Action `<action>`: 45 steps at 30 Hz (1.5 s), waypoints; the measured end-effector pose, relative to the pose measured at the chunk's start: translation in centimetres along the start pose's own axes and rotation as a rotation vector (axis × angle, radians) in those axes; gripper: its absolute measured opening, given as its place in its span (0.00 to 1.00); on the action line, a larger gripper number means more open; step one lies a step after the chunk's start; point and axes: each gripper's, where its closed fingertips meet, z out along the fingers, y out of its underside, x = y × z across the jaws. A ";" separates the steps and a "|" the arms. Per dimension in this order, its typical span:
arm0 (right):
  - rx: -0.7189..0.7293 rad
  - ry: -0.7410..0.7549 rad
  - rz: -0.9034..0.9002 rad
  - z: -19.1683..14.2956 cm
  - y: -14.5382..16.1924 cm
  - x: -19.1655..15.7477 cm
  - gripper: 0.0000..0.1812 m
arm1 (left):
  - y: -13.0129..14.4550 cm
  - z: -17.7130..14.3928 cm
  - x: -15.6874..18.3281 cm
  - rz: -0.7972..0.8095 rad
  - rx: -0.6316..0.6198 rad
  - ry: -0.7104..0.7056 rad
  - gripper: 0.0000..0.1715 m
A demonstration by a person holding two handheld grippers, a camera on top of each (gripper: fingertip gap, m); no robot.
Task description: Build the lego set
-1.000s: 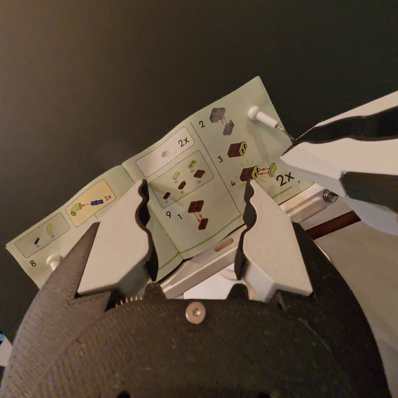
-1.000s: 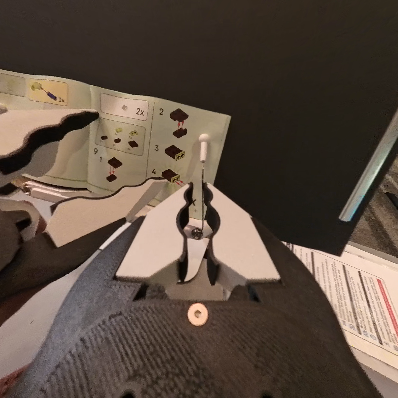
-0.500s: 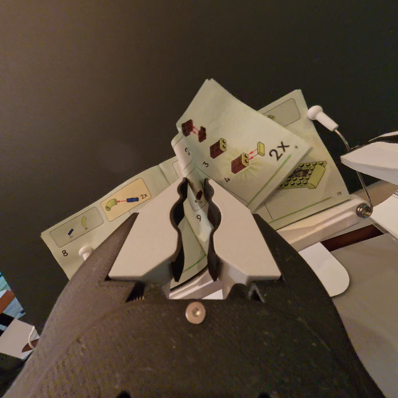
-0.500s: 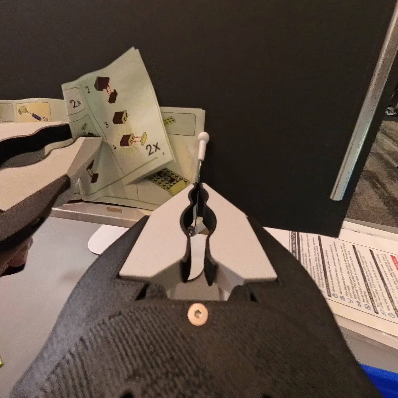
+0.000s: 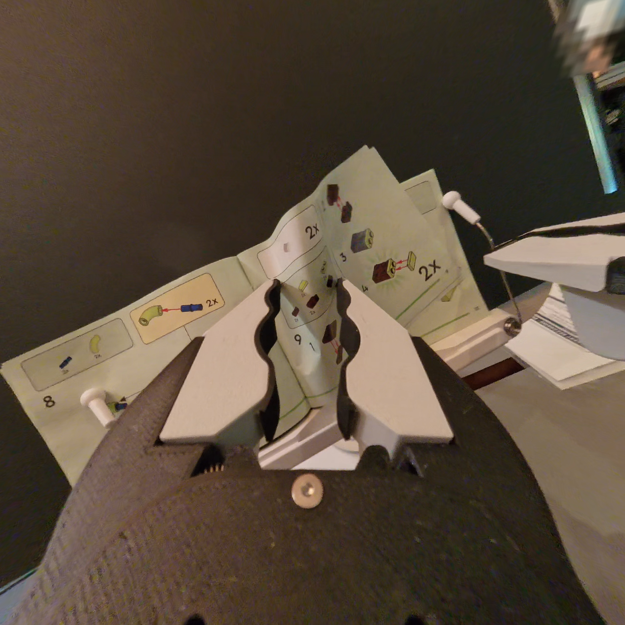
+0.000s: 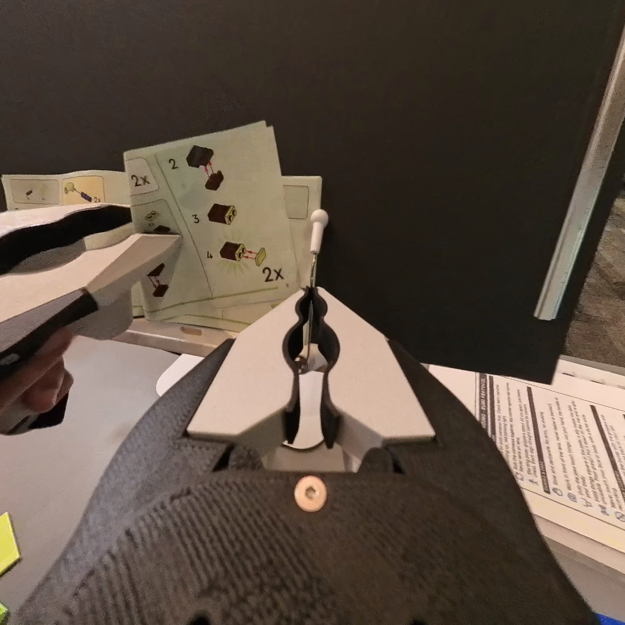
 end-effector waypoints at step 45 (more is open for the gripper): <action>-0.007 -0.001 0.000 0.1 0.0 0.2 0.00 | 0.4 0.9 4.8 0.220 -0.076 -0.008 0.59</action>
